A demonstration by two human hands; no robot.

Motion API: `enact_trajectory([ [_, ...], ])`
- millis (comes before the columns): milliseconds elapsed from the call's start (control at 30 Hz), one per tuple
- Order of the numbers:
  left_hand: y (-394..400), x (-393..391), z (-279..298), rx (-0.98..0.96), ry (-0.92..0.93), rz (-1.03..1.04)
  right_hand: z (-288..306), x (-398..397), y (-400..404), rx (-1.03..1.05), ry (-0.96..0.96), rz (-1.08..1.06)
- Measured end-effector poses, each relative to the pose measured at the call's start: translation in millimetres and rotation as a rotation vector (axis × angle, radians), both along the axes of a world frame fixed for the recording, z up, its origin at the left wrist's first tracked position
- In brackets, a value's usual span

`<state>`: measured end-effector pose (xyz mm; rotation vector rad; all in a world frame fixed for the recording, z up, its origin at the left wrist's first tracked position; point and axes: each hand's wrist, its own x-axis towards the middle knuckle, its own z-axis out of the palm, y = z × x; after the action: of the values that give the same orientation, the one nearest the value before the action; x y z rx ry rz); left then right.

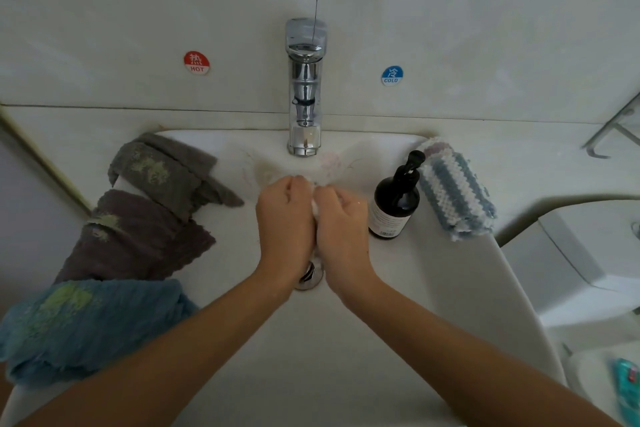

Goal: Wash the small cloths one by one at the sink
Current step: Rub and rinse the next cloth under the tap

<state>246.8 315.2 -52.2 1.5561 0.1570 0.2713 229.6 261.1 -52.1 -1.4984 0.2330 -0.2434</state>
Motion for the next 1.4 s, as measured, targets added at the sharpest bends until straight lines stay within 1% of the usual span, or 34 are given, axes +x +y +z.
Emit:
enact_trajectory([
  [100,-2,-26,2,0.066,-0.056,-0.072,1,16,-4,0.006,0.008,-0.048],
  [167,2,-24,2,0.071,-0.049,-0.101,2,8,-3,-0.014,-0.008,-0.024],
  [267,12,2,-1,-0.033,0.049,-0.015,-1,-9,4,-0.009,-0.042,0.061],
  [300,13,3,-2,-0.054,0.055,-0.002,0,-9,5,-0.021,-0.049,0.074],
  [433,0,-24,4,0.074,-0.069,-0.058,0,16,-1,0.017,-0.017,-0.026],
  [500,2,-16,2,0.062,-0.075,-0.056,1,7,-2,-0.025,-0.041,-0.015],
  [600,13,2,-2,-0.014,-0.035,-0.016,2,-11,4,-0.044,-0.054,0.081],
  [700,5,-19,-5,0.059,-0.089,-0.056,0,8,-1,-0.003,0.004,0.015],
  [800,1,-25,-4,0.129,-0.116,-0.118,-3,12,-6,-0.027,0.02,-0.026],
  [833,3,-17,-4,0.143,-0.097,-0.118,-6,7,-6,-0.03,0.018,-0.014],
  [900,12,2,-5,0.104,-0.042,-0.07,-11,-4,-2,-0.041,-0.009,0.063],
  [967,19,8,-8,0.062,-0.045,-0.028,-9,-5,3,-0.076,-0.029,0.141],
  [1000,18,3,-9,0.082,-0.072,-0.026,-9,1,3,-0.089,-0.02,0.136],
  [1067,11,-16,-12,0.165,-0.124,-0.077,-7,15,-3,-0.069,0.001,0.056],
  [1167,0,-32,-9,0.184,-0.129,-0.169,-8,16,-14,-0.085,-0.037,0.01],
  [1200,0,-25,-9,0.171,-0.115,-0.155,-8,9,-14,-0.121,-0.05,0.02],
  [1300,12,-1,-7,0.065,-0.076,-0.027,-8,-6,-4,-0.178,-0.094,0.089],
  [1333,15,0,-8,0.055,-0.083,-0.009,-6,-5,0,-0.182,-0.093,0.11],
  [1400,13,-14,-8,0.095,-0.11,-0.047,-2,6,-1,-0.137,-0.053,0.106],
])
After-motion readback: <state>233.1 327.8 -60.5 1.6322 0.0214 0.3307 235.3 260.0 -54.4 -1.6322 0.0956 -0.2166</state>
